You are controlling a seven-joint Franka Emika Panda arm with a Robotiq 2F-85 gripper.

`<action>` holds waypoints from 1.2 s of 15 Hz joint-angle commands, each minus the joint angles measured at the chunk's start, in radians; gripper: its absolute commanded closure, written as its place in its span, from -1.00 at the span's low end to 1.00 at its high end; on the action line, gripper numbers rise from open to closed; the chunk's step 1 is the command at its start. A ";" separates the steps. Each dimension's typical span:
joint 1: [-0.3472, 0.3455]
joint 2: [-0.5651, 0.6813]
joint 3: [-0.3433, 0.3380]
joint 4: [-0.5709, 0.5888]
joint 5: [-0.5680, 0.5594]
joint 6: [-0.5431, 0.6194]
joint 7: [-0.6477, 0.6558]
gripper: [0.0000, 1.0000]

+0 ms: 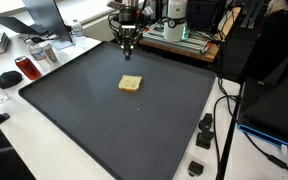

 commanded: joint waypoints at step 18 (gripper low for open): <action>0.384 0.153 -0.005 0.402 0.430 0.747 -0.262 0.89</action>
